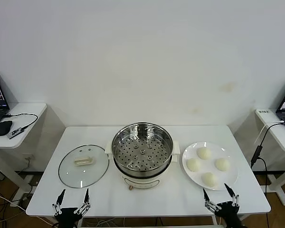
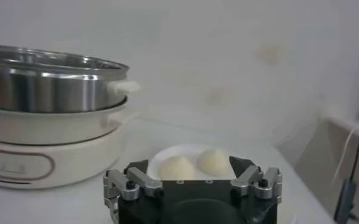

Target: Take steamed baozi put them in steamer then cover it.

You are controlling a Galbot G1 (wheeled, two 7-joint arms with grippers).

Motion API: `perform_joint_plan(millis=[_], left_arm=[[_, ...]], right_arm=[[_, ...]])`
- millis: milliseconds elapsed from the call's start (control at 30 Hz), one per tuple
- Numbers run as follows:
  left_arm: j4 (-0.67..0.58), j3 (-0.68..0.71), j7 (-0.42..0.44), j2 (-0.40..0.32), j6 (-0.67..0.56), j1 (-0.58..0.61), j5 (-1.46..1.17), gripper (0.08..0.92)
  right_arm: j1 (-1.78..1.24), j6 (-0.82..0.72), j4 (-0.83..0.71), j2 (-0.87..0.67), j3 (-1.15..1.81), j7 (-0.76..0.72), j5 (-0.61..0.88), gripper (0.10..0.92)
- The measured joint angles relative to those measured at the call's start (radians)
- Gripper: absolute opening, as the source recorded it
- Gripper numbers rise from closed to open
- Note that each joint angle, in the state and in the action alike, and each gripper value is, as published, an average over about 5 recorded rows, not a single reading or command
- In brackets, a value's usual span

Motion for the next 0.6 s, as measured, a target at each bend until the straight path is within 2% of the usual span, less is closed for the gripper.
perform_joint_plan(millis=[367,600], left_arm=[[-0.023,0.001,-0.002,0.018,0.058,-0.031,0.055,0.823],[-0.041,0.008,-0.010,0.014,0.111,-0.057,0.084,0.823]], right_arm=[[0.133,-0.003,-0.073,-0.159,0.051,-0.027,-0.205,0.823],[0.258,-0.037,-0.151,-0.324,0.044,-0.114,-0.293,0.823]])
